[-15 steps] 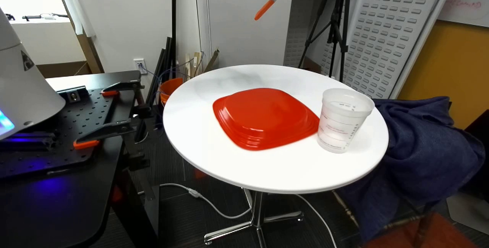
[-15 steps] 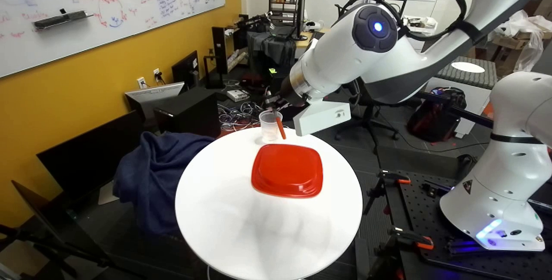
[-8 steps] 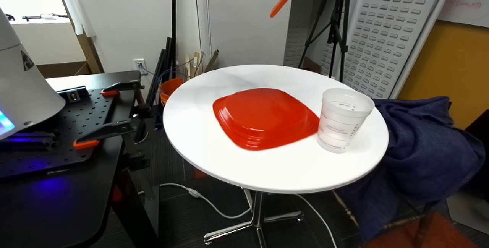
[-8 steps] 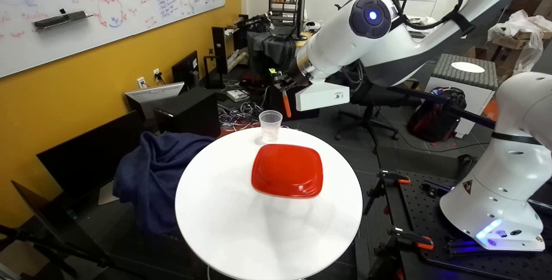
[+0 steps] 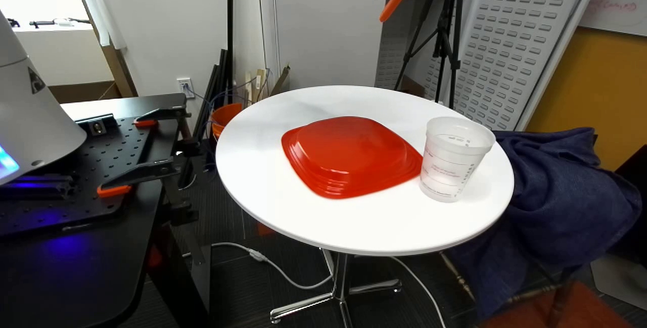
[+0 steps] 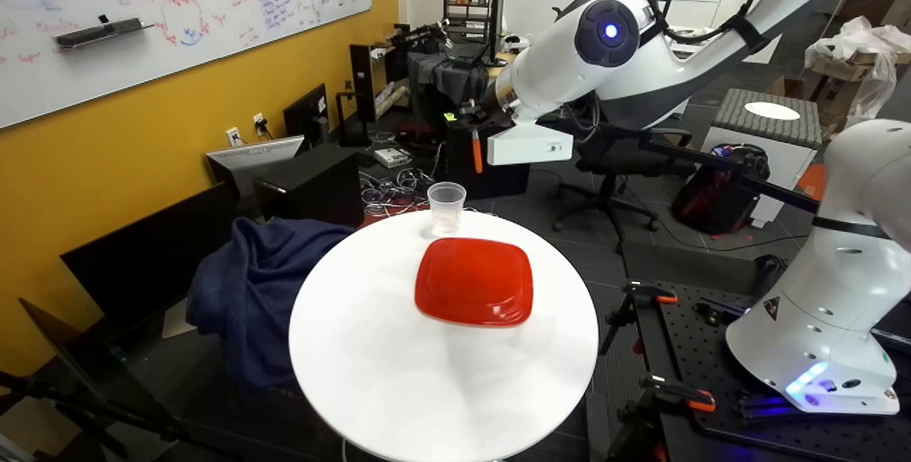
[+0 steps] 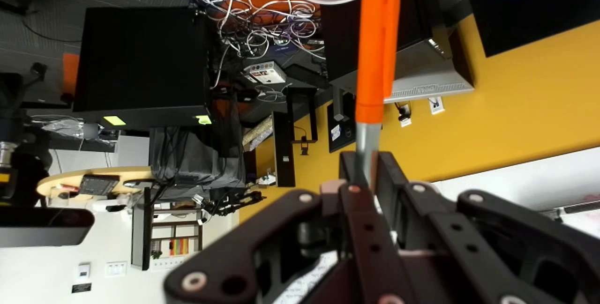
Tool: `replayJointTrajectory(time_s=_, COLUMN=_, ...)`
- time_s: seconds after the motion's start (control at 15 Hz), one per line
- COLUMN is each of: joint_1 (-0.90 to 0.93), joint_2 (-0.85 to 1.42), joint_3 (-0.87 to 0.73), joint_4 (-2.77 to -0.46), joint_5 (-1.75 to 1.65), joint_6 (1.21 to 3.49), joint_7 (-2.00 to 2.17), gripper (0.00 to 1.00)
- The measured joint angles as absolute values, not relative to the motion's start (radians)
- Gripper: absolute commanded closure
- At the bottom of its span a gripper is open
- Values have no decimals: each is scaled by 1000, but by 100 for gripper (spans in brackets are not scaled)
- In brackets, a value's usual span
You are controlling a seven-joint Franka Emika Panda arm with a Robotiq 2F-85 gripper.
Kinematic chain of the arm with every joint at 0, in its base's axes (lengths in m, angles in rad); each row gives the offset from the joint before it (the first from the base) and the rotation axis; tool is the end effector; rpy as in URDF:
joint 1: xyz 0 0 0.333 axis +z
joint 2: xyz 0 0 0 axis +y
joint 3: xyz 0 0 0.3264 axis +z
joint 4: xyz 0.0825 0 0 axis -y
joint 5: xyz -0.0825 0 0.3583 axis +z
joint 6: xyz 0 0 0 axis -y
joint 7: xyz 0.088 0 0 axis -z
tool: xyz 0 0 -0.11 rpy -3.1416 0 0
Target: Put the pen in the cup
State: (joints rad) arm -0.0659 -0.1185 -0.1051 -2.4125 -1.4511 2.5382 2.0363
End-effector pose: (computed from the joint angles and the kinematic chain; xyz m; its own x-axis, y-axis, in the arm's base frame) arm 0.4674 -0.0711 0.3993 0.2802 -0.5388 0.7944 -0.8372 -0.5421 -0.0723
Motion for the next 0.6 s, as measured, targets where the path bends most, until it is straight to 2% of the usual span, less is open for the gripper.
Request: replayJointTrajectory(time_s=0.6, joint_1=-85, joint_2=-19, joint_3=-108, joint_4=-2335, joint_5=-1614, joint_6=2455, joint_7=2227, gripper=97)
